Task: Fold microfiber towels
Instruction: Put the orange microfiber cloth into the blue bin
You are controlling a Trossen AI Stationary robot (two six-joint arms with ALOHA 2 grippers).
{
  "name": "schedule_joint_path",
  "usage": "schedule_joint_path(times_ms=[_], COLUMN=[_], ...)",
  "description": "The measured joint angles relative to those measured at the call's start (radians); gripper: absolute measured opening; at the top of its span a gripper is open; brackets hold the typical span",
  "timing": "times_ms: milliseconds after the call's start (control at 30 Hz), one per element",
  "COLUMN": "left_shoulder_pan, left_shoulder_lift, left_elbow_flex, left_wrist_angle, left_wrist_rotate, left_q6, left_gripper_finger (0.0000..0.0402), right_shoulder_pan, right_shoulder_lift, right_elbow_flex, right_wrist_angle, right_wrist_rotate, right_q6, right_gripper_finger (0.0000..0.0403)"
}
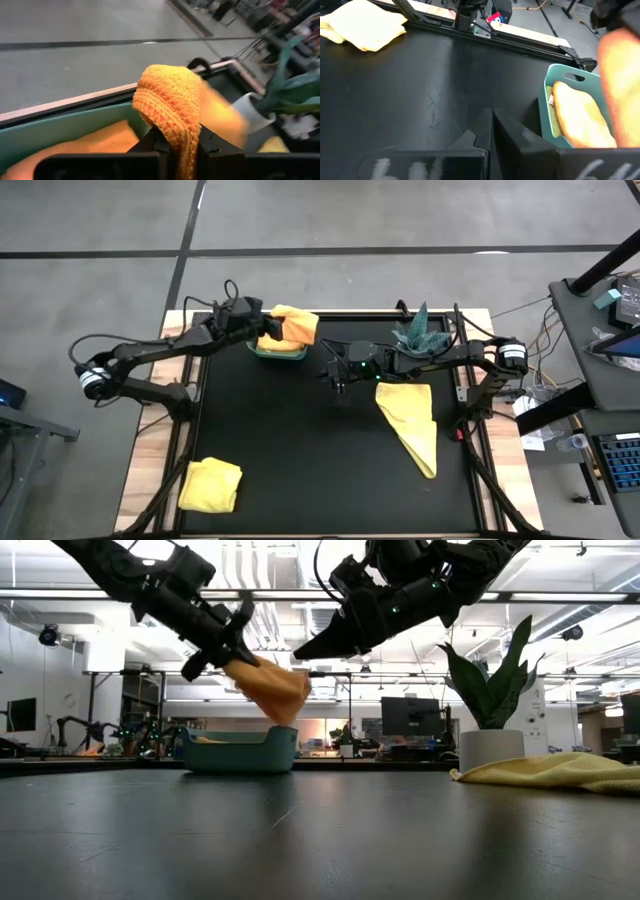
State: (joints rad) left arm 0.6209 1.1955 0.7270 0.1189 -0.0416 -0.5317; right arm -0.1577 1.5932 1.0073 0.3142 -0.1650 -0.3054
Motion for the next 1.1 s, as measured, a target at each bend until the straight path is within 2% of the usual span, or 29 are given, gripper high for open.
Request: schedule_joint_path(times_ms=[233,433,567,833,1100], left_shoulder_pan=[0.038,0.043,0.077,0.088,0.127], left_shoulder_lift=[0.018,0.056,0.054,0.02,0.03], left_elbow_flex=[-0.025,-0.035,-0.038,-0.046,-0.107], left_wrist_angle=[-0.059,0.014,-0.003,0.057,0.042], left_wrist_rotate=[0.017,0.065,0.067,0.271,0.272], left_q6=[-0.041,-0.091,-0.093,-0.213,-0.217], left_gripper_finger=[0.0008,0.0008,0.0008,0.0008,0.0008], right_shoulder_pan=[0.0,0.0,0.0,0.0,0.0], right_shoulder_lift=[0.0,0.0,0.0,0.0,0.0], right_elbow_flex=[0.0,0.0,0.0,0.0,0.0], right_wrist_angle=[-0.002,-0.002,-0.002,-0.003,-0.001], right_wrist_rotate=[0.0,0.0,0.0,0.0,0.0], right_q6=[-0.01,-0.01,-0.01,-0.01,-0.014], right_gripper_finger=[0.0009,0.0009,0.0009,0.0009,0.0009])
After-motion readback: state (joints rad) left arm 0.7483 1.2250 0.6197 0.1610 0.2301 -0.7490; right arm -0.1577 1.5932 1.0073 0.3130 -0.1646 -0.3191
